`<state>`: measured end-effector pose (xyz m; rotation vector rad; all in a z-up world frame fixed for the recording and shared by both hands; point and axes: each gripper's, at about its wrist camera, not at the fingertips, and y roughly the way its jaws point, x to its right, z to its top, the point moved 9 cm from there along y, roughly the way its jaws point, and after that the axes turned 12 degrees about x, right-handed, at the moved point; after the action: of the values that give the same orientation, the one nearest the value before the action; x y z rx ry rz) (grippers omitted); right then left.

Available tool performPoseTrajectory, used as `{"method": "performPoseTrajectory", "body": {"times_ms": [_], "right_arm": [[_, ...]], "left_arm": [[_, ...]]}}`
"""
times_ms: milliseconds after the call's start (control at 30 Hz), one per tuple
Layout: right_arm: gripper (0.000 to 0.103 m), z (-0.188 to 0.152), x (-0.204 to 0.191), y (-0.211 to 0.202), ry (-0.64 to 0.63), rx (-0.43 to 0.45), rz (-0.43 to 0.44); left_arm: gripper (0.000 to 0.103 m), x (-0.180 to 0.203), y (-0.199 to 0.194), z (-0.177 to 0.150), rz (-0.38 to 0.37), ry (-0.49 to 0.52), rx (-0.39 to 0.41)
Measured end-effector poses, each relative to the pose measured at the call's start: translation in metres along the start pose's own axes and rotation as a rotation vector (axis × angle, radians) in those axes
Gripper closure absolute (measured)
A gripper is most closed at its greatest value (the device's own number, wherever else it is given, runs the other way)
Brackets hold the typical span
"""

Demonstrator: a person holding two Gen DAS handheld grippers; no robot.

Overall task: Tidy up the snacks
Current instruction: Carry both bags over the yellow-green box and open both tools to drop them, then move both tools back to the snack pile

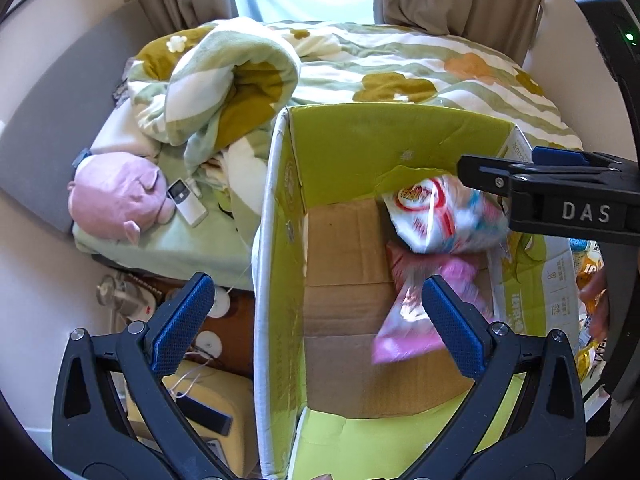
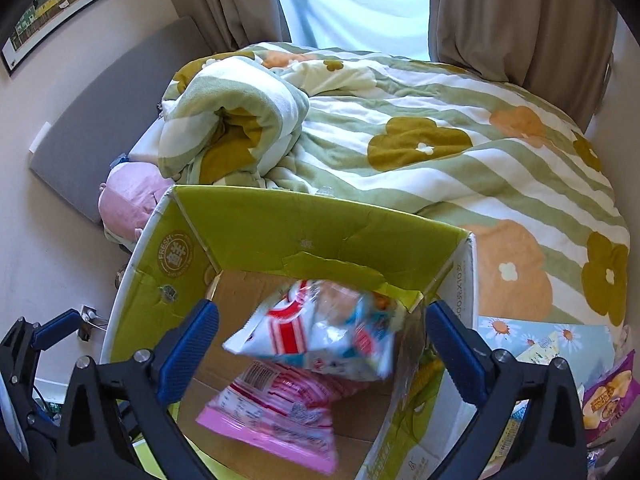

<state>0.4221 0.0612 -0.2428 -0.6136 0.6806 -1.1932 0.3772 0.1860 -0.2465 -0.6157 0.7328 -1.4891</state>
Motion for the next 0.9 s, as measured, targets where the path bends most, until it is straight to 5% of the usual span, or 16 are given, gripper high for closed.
{"method": "performPoseTrajectory", "body": {"times_ms": [233, 567, 900], "right_arm": [[0.0, 0.002, 0.002, -0.022, -0.022, 0.023, -0.032], [0.0, 0.011, 0.003, -0.099, -0.014, 0.107, -0.025], [0.0, -0.024, 0.047, -0.205, 0.01, 0.249, -0.023]], "left_arm": [[0.001, -0.002, -0.011, 0.009, 0.002, 0.018, 0.027], [0.001, -0.003, -0.075, 0.032, 0.051, 0.006, 0.13], [0.001, 0.064, -0.145, 0.015, 0.015, -0.001, 0.204]]}}
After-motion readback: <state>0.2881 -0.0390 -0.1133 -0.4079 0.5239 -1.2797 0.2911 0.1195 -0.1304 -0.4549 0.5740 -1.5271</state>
